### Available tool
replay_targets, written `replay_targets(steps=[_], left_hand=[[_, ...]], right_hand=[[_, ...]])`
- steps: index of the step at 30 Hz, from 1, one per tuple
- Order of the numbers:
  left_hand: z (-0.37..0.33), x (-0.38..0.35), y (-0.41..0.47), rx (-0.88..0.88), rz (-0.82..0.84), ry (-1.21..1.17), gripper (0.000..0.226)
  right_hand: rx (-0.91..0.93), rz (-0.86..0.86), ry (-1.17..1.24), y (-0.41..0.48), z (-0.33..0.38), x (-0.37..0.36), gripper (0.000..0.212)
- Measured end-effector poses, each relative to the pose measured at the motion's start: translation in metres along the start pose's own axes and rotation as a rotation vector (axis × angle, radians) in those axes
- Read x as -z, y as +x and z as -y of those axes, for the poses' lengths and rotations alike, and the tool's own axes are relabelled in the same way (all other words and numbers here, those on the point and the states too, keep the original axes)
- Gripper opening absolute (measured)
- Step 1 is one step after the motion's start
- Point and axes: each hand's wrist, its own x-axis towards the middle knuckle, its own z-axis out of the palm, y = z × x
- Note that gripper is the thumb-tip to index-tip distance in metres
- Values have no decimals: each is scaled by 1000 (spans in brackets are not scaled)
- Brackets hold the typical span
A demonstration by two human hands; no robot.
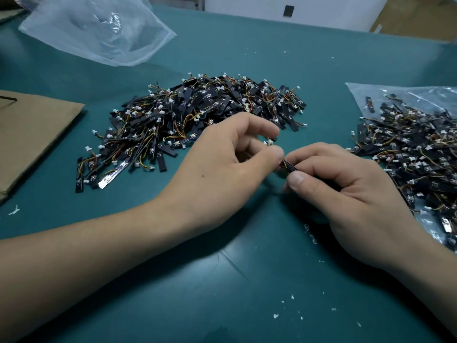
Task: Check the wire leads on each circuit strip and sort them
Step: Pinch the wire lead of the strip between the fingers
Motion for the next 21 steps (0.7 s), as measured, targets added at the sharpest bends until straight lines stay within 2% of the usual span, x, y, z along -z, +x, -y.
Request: replay_targets(steps=[5, 10, 14, 21], left_hand=[[-1, -2, 1, 29, 38, -13, 33], [0, 0, 0, 16, 56, -25, 18], [-2, -1, -3, -38, 96, -4, 7], [-4, -2, -4, -9, 132, -17, 10]], right_hand=[[21, 54, -23, -1, 0, 1, 20], [63, 83, -20, -2, -1, 0, 22], [-41, -6, 125, 0, -5, 1, 22], [-10, -8, 231, -2, -6, 2, 20]])
